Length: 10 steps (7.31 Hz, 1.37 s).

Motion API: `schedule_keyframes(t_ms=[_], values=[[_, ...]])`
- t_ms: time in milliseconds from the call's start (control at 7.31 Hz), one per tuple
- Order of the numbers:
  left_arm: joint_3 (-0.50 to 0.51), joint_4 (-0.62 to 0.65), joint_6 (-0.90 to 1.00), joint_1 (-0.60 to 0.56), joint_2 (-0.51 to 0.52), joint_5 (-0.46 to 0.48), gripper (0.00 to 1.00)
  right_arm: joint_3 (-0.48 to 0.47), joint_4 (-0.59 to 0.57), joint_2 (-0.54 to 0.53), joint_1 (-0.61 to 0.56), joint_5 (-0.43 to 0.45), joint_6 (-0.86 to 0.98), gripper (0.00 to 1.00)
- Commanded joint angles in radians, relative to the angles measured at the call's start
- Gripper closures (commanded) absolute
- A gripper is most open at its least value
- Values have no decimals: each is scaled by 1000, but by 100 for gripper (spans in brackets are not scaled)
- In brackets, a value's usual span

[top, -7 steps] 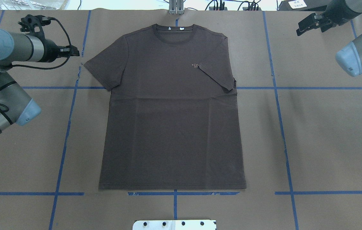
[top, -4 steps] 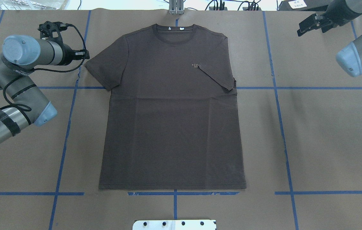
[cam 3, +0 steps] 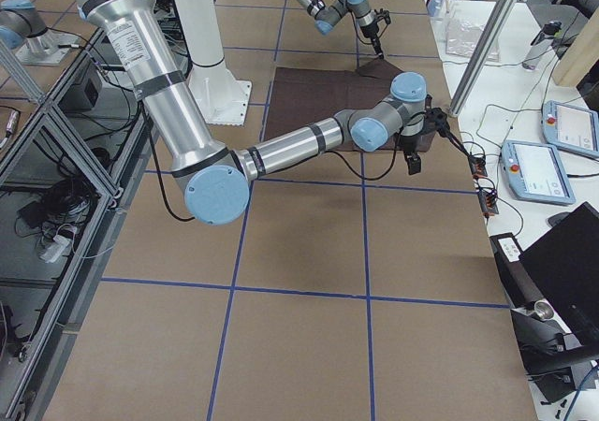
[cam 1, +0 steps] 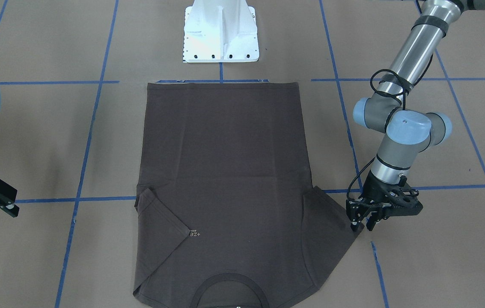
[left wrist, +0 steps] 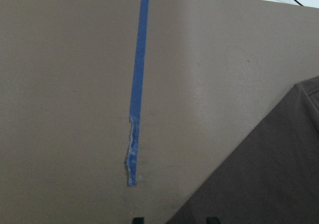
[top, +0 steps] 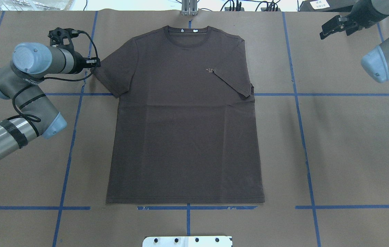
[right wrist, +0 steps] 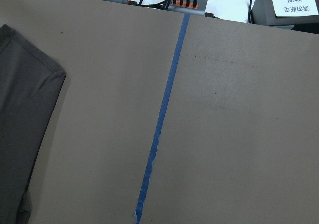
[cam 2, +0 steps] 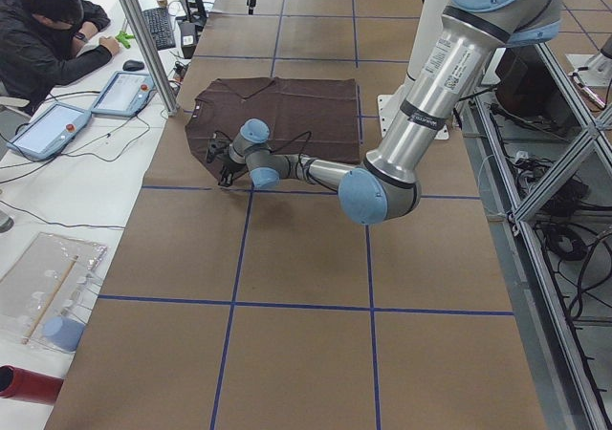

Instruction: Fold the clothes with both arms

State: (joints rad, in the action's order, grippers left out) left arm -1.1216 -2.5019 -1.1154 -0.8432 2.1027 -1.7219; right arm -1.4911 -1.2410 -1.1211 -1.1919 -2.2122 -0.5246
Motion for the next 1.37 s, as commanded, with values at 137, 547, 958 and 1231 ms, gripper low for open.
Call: schedule_keyframes(t_ms=[137,547,958,1231], values=[[5,2,5,6,0,1,48,2,0,0,0,2,1,0],[5,3,11,9,0,34,99,2,0,0,0,2,1,0],[-9,11,-1,29,8,38,100,2,0,-2,0,2,1,0],[-36,108,-3,29,74,35,100,2,0,-2,0,2,-5,0]])
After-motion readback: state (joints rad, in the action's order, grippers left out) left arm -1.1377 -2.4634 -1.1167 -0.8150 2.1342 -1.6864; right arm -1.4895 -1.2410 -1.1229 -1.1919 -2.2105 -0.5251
